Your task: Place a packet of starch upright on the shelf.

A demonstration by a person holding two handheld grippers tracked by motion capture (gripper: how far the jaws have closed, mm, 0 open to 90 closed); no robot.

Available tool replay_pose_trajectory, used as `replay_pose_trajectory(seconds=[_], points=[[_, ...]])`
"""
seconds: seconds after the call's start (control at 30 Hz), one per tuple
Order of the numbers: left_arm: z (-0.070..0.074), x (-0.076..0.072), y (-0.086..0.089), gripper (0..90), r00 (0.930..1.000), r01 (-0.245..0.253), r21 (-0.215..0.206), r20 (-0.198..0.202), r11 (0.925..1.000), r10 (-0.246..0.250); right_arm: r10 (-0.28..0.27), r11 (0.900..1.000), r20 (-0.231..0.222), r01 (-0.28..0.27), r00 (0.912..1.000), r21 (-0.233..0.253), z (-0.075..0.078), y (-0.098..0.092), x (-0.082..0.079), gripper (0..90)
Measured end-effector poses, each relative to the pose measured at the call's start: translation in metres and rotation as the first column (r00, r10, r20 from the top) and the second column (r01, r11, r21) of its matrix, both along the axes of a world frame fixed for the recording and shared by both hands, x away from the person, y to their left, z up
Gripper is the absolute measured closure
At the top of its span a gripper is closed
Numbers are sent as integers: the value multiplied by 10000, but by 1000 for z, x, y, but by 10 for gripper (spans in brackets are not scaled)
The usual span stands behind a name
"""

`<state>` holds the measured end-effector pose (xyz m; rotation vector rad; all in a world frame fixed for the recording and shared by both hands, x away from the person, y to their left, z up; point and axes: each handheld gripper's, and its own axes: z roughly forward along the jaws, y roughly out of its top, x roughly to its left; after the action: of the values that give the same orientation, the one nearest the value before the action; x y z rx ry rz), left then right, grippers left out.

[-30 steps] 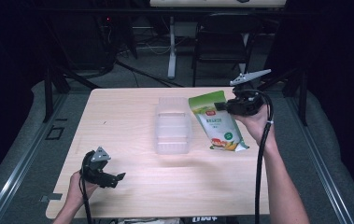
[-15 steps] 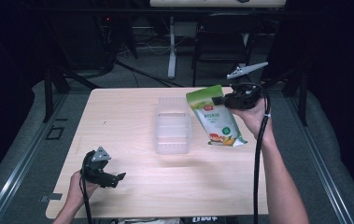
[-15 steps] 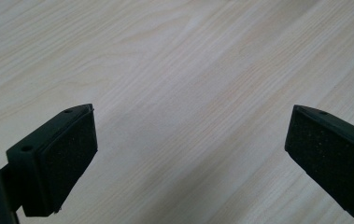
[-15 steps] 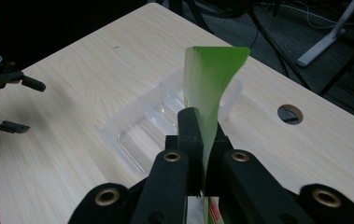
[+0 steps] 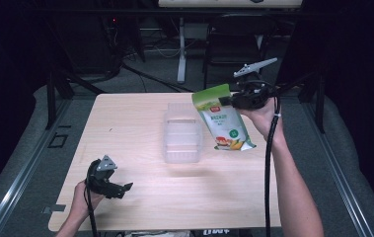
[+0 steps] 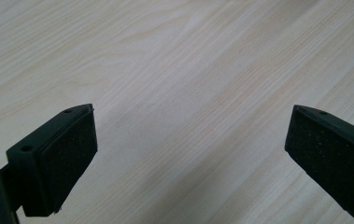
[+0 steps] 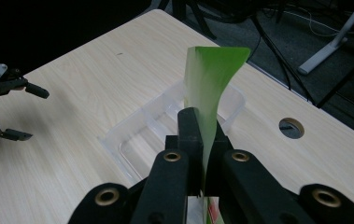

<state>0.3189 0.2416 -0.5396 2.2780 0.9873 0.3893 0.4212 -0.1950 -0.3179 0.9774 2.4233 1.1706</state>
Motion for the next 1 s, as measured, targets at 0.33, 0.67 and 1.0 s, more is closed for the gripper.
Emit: replay_pose_trajectory(seconds=[0.33, 0.67, 1.0], points=[[0, 0, 0, 24, 10000, 10, 3, -2, 10000, -10, 54, 10000, 104, -54, 9999, -21, 6, 9, 5, 900], [0, 0, 1, 24, 10000, 14, -15, -17, 10000, -14, 234, 9997, 237, -233, 9994, -61, 15, 20, 10, 900], [0, 1, 1, 24, 10000, 11, -16, -23, 10000, -11, 491, 9988, 289, -490, 9984, -57, 19, 35, 15, 900]])
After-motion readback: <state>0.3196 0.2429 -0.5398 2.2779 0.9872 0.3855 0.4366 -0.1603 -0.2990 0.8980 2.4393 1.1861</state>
